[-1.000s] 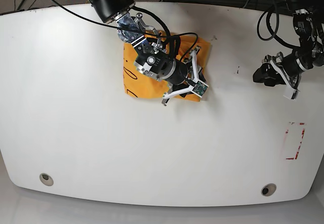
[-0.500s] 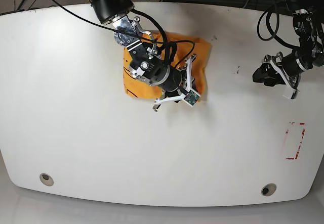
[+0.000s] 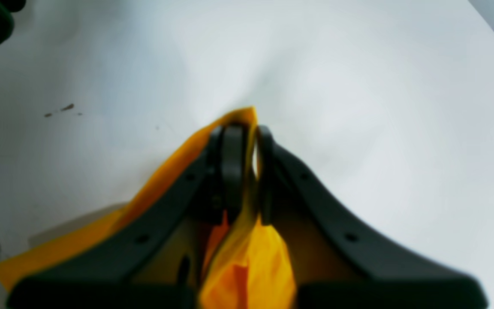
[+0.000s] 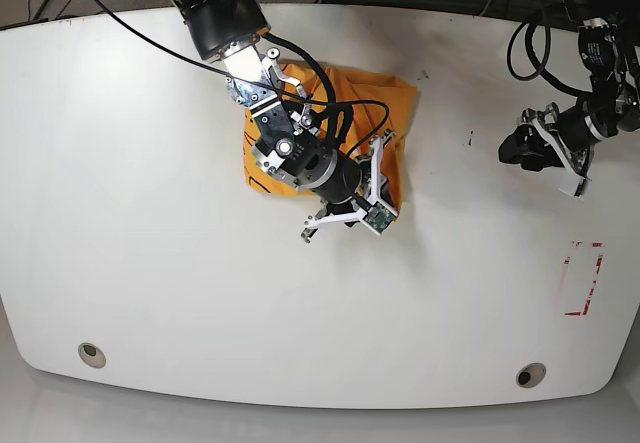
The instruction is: Layout the t-shirt on the table in an organized manner, then fold the t-shirt properly
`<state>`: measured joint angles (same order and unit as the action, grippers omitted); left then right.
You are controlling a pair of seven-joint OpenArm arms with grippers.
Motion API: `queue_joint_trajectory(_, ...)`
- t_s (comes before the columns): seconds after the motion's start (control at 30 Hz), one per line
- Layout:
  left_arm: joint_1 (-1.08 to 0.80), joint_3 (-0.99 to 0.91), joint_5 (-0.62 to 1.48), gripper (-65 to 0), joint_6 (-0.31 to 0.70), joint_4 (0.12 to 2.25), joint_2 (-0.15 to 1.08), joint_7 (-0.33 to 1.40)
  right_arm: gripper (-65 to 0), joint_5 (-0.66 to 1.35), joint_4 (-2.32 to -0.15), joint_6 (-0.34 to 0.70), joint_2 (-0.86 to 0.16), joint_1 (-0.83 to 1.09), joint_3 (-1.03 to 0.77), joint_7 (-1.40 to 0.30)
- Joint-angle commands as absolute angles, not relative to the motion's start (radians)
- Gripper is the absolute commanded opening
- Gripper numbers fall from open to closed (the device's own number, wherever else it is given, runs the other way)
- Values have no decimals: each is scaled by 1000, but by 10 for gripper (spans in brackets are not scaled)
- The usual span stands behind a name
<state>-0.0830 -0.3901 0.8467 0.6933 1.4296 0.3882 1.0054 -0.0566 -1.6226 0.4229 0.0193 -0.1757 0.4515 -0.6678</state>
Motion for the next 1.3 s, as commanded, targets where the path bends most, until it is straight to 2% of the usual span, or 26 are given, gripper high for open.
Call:
queue_joint_trajectory(0.0, -71, -397, 866, -343, 698, 1445, 406, 990, -601, -59, -1643, 421, 53, -208, 450, -645)
queue_joint_trajectory(0.17, -71, -397, 866, -343, 698, 1445, 406, 990, -596, -59, -1633, 420, 70, -214, 450, -645)
queue_joint_trajectory(0.23, -71, -395, 866, -343, 698, 1443, 406, 990, -556, -59, -1623, 418, 81, -214, 450, -645)
queue_joint_trajectory(0.37, -70, -372, 866, -343, 698, 1442, 406, 989, -377, -59, -1621, 417, 90, -211, 450, -645)
queue_joint_trajectory(0.43, -68, -360, 866, -343, 698, 1442, 406, 989, -243, -59, -1650, 400, 91, -205, 450, -645)
queue_joint_trajectory(0.47, -68, -360, 866, -343, 698, 1442, 406, 989, -219, -59, -1658, 394, 91, -202, 450, -645)
queue_joint_trajectory(0.5, -68, -354, 866, -343, 698, 1442, 406, 989, -143, -58, -1681, 375, 90, -185, 450, -645)
queue_joint_trajectory(0.6, -68, -348, 866, -343, 698, 1442, 406, 987, -55, -58, -1725, 357, 87, -153, 450, -645)
queue_joint_trajectory(0.7, -67, -338, 866, -343, 698, 1442, 406, 987, -46, -51, -1765, 354, 71, -122, 444, -647)
queue_joint_trajectory(1.0, -64, -328, 865, -343, 698, 1440, 406, 986, -111, -48, -1952, 357, -15, 88, 438, -667)
queue_joint_trajectory(1.27, -64, -328, 865, -343, 698, 1438, 406, 986, -125, -51, -2023, 357, -74, 242, 440, -659)
